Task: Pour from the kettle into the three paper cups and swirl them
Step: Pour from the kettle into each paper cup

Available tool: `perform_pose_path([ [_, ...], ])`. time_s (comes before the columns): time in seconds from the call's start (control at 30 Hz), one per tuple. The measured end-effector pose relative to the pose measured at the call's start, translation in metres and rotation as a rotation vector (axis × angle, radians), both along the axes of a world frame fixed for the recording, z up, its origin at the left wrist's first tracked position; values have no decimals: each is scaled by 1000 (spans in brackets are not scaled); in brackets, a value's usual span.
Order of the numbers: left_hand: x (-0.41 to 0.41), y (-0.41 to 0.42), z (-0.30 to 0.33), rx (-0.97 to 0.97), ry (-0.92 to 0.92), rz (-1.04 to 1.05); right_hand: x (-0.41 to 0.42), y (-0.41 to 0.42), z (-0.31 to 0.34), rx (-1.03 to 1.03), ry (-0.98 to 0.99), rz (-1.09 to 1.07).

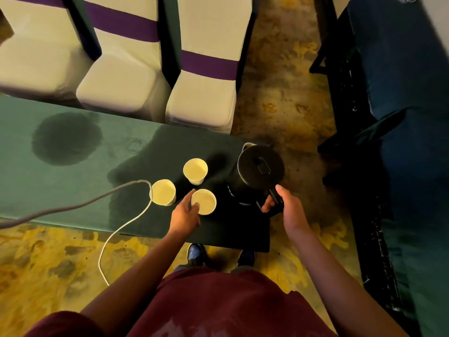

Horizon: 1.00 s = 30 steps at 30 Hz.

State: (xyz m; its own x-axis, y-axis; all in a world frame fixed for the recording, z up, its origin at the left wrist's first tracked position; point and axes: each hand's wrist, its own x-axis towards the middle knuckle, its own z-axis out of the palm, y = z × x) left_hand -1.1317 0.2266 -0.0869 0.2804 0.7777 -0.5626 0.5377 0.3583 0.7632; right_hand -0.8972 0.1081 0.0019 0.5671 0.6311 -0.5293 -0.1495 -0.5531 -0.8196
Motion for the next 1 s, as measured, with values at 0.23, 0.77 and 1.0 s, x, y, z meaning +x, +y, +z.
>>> perform_pose_path([
  [0.23, 4, -6, 8, -100, -61, 83, 4, 12, 13, 39, -10, -78],
  [0.77, 1, -14, 2, -181, -39, 87, -15, -53, 52, -40, -92, 231],
  [1.0, -4, -12, -1, -154, -65, 81, -26, -62, 57, -47, -107, 322],
])
